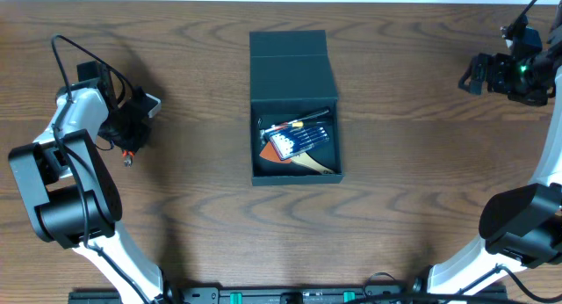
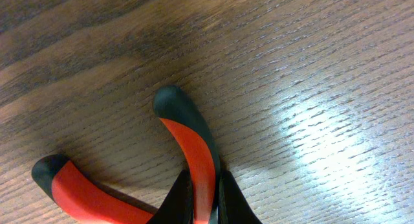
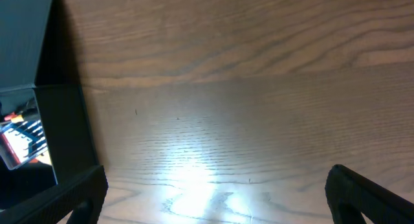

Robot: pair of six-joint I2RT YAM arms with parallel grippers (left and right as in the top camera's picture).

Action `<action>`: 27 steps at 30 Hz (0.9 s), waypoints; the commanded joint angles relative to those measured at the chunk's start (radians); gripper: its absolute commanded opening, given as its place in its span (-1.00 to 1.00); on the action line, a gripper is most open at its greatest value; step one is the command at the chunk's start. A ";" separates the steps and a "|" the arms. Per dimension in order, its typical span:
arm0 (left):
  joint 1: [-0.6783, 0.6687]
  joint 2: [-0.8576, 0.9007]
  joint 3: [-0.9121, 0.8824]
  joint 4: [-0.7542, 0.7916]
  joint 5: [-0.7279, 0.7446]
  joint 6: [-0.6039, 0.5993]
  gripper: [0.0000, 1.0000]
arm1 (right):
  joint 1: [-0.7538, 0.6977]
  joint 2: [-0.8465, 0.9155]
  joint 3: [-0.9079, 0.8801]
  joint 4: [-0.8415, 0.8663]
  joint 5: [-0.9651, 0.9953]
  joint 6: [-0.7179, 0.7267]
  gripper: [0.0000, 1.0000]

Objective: Pack container
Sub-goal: 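Lower the left gripper and grasp the pliers by the handles, then carry the pliers into the green box and release them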

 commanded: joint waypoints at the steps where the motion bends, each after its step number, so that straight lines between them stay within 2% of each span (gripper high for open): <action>1: 0.003 0.048 -0.010 -0.014 0.014 -0.004 -0.89 | -0.002 0.005 -0.002 -0.002 -0.004 0.015 0.99; 10: 0.003 0.047 -0.010 -0.019 0.014 -0.016 -0.89 | -0.002 0.005 -0.002 -0.003 -0.004 0.014 0.99; 17: -0.015 0.004 0.023 -0.022 0.015 -0.145 -0.89 | -0.002 0.005 -0.002 -0.005 -0.004 0.011 0.99; 27: -0.198 -0.161 0.185 -0.191 0.014 -0.260 -0.88 | -0.002 0.005 -0.002 -0.005 -0.004 0.010 0.98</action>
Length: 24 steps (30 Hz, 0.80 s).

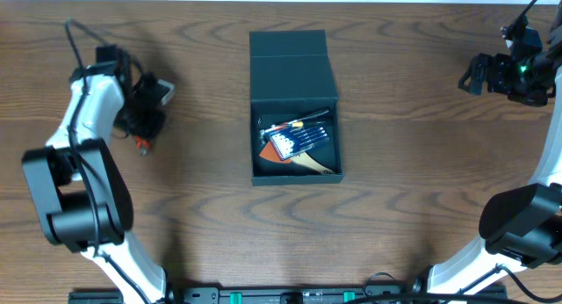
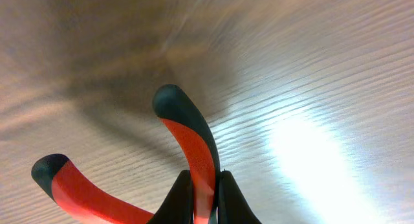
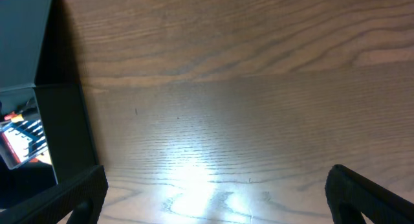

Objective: Pack container
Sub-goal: 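Carry the pliers into the green box and release them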

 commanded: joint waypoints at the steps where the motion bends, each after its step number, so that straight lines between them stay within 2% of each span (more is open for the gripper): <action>1: -0.096 -0.108 0.101 -0.063 0.014 -0.066 -0.89 | -0.002 0.005 -0.002 -0.002 -0.004 0.010 0.98; 8: -0.378 -0.172 0.249 -0.170 0.014 -0.069 -0.89 | -0.002 0.005 -0.002 -0.003 -0.004 0.003 0.99; 16: -0.717 -0.167 0.285 -0.084 0.014 0.132 -0.89 | -0.002 0.005 -0.002 0.001 -0.004 -0.002 0.98; 20: -0.797 -0.143 0.280 -0.019 0.015 0.143 -0.89 | -0.002 0.005 -0.002 0.001 -0.003 -0.026 0.99; 24: -0.818 -0.096 0.275 -0.011 0.015 0.142 -0.89 | -0.002 0.005 -0.002 0.001 -0.003 -0.042 0.98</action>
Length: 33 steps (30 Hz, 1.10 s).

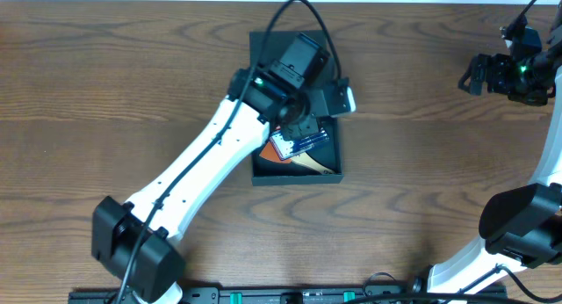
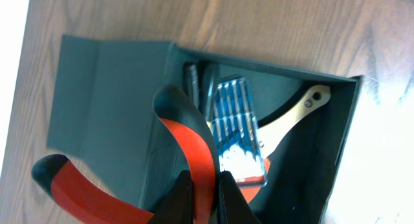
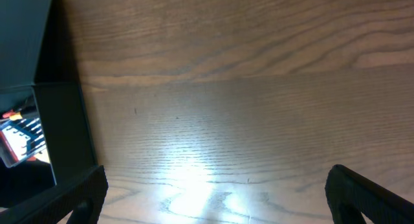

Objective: Pack container
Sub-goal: 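Carry the pliers into the green box and release them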

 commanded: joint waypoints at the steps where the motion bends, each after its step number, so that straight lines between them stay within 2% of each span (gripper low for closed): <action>1: 0.003 0.063 0.006 -0.008 -0.003 0.024 -0.89 | -0.002 0.005 -0.002 0.000 -0.003 -0.026 0.99; 11: 0.005 0.244 0.005 -0.048 -0.001 0.025 -0.89 | -0.002 0.005 -0.002 0.001 0.000 -0.034 0.98; 21: 0.010 0.301 -0.002 -0.089 -0.001 0.024 -0.89 | -0.002 0.005 -0.002 0.011 0.000 -0.034 0.98; 22: 0.011 0.304 -0.002 -0.089 -0.001 0.024 -0.85 | -0.002 0.005 -0.002 0.012 0.000 -0.034 0.98; 25: 0.014 0.311 -0.005 -0.089 -0.001 0.020 -0.28 | -0.002 0.005 -0.002 0.016 0.000 -0.034 0.98; 33: 0.014 0.307 -0.005 -0.089 -0.004 0.021 -0.24 | -0.002 0.005 -0.002 0.021 -0.001 -0.034 0.98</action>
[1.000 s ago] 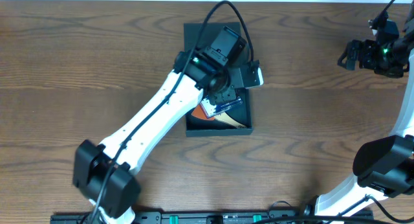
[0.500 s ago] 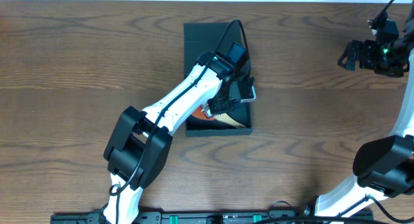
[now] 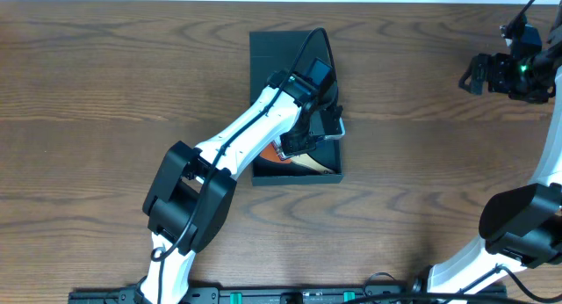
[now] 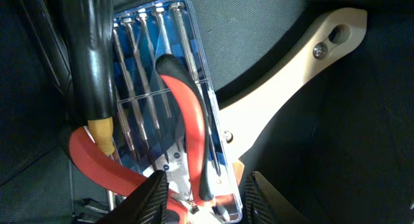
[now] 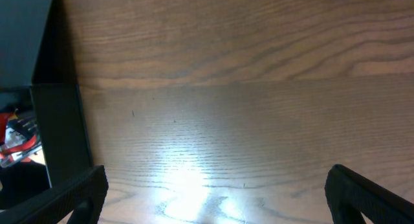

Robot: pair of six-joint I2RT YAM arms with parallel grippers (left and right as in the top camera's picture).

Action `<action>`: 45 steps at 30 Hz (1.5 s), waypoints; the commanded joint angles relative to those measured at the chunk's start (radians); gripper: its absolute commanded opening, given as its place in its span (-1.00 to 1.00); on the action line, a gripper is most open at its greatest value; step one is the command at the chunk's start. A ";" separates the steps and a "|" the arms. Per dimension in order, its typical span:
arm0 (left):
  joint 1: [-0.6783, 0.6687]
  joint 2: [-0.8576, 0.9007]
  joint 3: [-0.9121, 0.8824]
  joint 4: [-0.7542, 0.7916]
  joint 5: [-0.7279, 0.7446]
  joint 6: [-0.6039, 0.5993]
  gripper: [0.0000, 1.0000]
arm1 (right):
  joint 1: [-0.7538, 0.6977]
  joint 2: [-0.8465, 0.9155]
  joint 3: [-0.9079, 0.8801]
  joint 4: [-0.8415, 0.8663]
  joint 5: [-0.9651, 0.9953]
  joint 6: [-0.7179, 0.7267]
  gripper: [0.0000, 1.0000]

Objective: Pack container
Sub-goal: 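Carry the pliers into the green box and release them, then move both grippers to the box lid's top edge and grasp it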

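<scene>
The dark open box [image 3: 296, 176] stands mid-table with its lid [image 3: 288, 54] folded back. My left gripper [image 4: 207, 199] is down inside the box and open, its fingers [image 4: 154, 197] spread wide. Between them the red-and-black pliers [image 4: 185, 114] lie on a clear case of screwdrivers [image 4: 145, 62], free of both fingers. A wooden brush handle [image 4: 294, 72] and a black-handled tool [image 4: 94, 56] lie beside them. From overhead the left gripper [image 3: 320, 126] hides most of the contents. My right gripper [image 3: 474, 74] hangs open at the far right, holding nothing.
The right wrist view has bare wood under the right gripper [image 5: 217, 197] and the box wall [image 5: 61, 133] at its left edge. The left arm [image 3: 237, 150] stretches across the table from the front left to the box.
The left gripper was shut on the pliers above the open box. Now it is low inside the box and open, with the pliers lying on the screwdriver case. The right arm is unchanged.
At first the left gripper was shut on one handle of the pliers at the table's far left. Then it held them a little higher there, then over the box. Now the pliers rest inside the box, let go. The right gripper stayed open at the right throughout.
</scene>
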 commanded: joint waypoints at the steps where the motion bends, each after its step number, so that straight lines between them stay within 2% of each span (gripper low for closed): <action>1: 0.005 0.008 -0.004 -0.006 -0.005 0.005 -0.24 | -0.002 0.005 -0.002 0.005 -0.001 -0.014 0.99; 8: 0.005 -0.073 0.014 -0.006 -0.023 -0.019 -0.18 | -0.002 0.005 -0.002 0.008 -0.005 -0.014 0.99; 11: 0.005 -0.132 0.025 -0.006 -0.074 -0.049 -0.13 | -0.002 0.005 -0.002 0.010 -0.005 -0.014 0.99; 15: 0.018 -0.226 0.029 -0.007 -0.148 -0.166 0.03 | -0.002 0.005 -0.002 0.011 -0.051 -0.014 0.98; 18: 0.068 -0.294 0.029 -0.013 -0.151 -0.323 0.15 | -0.002 0.005 -0.002 0.034 -0.217 -0.014 0.98; 19: 0.100 -0.320 0.029 -0.013 -0.151 -0.407 0.19 | -0.001 0.005 -0.002 0.049 -0.311 -0.014 0.83; 20: 0.129 -0.336 0.029 -0.013 -0.143 -0.469 0.21 | 0.001 0.005 -0.002 0.062 -0.376 -0.013 0.54; 22: 0.213 -0.362 0.029 -0.011 -0.059 -0.575 0.21 | 0.009 0.005 -0.002 0.095 -0.490 0.022 -0.42; 23: 0.256 -0.367 0.029 -0.011 -0.003 -0.614 0.19 | 0.015 0.005 -0.002 0.110 -0.507 0.053 -0.79; 24: 0.292 -0.367 0.029 -0.011 0.043 -0.645 0.11 | 0.023 0.005 -0.002 0.124 -0.505 0.086 -0.98; 25: 0.344 -0.364 0.029 -0.011 0.109 -0.680 0.04 | 0.034 0.005 -0.002 0.138 -0.499 0.112 -0.97; 28: 0.488 -0.336 0.029 0.002 0.286 -0.774 -0.53 | 0.070 0.010 -0.002 0.158 -0.472 0.138 -0.98; 29: 0.523 -0.323 0.029 0.011 0.334 -0.797 -0.63 | 0.082 0.014 -0.002 0.163 -0.459 0.145 -0.97; 30: 0.560 -0.308 0.029 0.026 0.385 -0.815 -0.82 | 0.096 0.021 -0.002 0.168 -0.443 0.154 -0.97; 31: 0.591 -0.290 0.029 0.041 0.426 -0.828 -0.89 | 0.110 0.028 -0.002 0.171 -0.425 0.164 -0.98; 36: 0.665 -0.193 0.029 0.102 0.499 -0.880 -0.89 | 0.183 0.112 -0.002 0.188 -0.398 0.200 -0.97; 41: 0.666 -0.080 0.029 0.164 0.592 -0.892 -0.89 | 0.241 0.215 -0.002 0.227 -0.402 0.216 -0.98; 45: 0.666 0.017 0.029 0.240 0.668 -0.956 -0.88 | 0.280 0.288 -0.002 0.255 -0.402 0.215 -0.98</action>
